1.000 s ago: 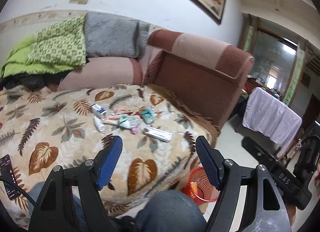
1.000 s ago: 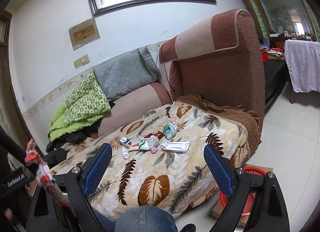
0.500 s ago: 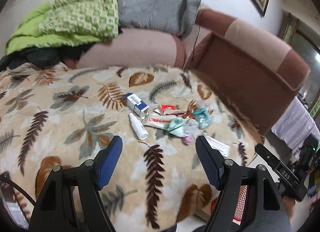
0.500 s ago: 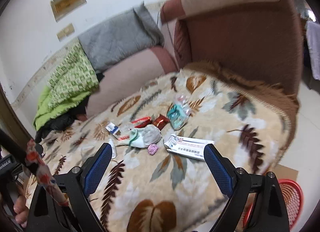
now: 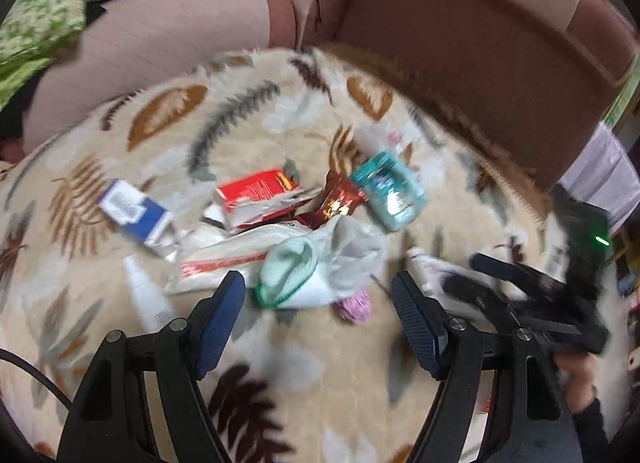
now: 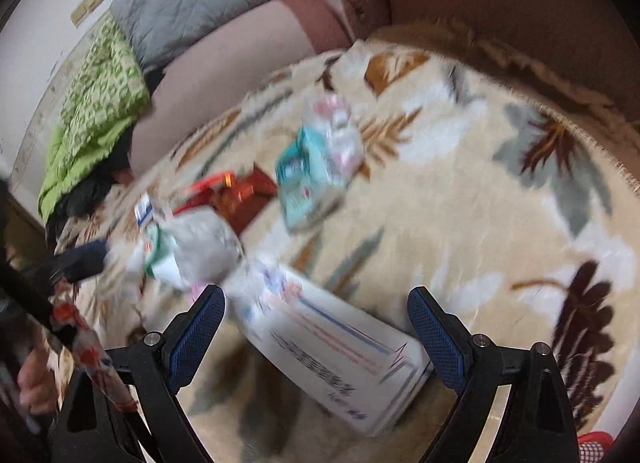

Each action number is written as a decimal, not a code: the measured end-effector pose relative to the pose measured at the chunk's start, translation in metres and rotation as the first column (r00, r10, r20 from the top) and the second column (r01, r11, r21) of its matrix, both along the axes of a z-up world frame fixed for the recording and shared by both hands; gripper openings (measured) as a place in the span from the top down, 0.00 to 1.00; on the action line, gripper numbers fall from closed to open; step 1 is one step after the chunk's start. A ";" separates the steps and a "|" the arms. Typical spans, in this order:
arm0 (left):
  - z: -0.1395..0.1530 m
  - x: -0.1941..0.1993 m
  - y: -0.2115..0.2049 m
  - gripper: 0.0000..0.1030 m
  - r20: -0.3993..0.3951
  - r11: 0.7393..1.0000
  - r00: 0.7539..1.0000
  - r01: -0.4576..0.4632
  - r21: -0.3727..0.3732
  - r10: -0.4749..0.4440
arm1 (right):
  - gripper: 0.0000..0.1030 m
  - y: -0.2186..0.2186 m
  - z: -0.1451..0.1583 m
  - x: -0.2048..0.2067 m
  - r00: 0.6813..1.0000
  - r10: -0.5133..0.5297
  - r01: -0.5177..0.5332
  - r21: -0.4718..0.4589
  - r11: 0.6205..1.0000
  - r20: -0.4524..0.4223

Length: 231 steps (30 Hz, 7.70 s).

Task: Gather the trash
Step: 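Grasp the white medicine box with the right tool while the left tool grasps the green cloth, then carry both items to the red basket and open both tools over it, then move both tools back over the remaining items on the sofa, then grasp the pink ball with the right tool while the left tool grasps the white bottle, then carry the pink ball and white bottle toward the red basket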

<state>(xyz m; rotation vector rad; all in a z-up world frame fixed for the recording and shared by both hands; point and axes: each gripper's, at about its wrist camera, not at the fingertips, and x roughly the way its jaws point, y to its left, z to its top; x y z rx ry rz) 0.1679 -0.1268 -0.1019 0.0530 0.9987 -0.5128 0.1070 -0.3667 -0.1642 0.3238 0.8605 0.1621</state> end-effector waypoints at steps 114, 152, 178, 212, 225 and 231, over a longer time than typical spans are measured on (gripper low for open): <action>0.055 -0.270 -0.145 0.47 -0.025 0.925 0.958 0.269 -0.270 -0.286 | 0.20 -0.132 0.060 -0.350 0.742 -0.668 0.602 0.385 0.700 0.055; 0.100 -0.083 0.057 0.39 0.085 0.957 0.980 -0.156 -0.243 0.181 | 0.14 0.056 0.132 -0.161 0.917 -0.285 0.292 0.016 0.956 0.279; 0.040 -0.009 0.158 0.39 -0.114 0.914 0.917 -0.393 -0.099 0.382 | 0.19 0.103 0.051 -0.035 0.985 -0.105 0.091 0.100 0.991 0.138; 0.028 -0.003 0.108 0.72 -0.110 0.911 0.914 -0.400 -0.098 0.390 | 0.74 0.111 -0.013 -0.012 0.972 -0.140 0.150 -0.039 0.988 0.189; 0.060 -0.038 0.075 0.72 -0.042 0.942 0.956 -0.294 -0.165 0.291 | 0.74 0.100 0.009 -0.033 0.942 -0.192 0.191 0.030 0.981 0.275; 0.074 -0.055 0.061 0.72 -0.001 0.950 0.970 -0.240 -0.199 0.244 | 0.74 0.082 0.041 -0.069 0.912 -0.238 0.226 0.075 0.971 0.335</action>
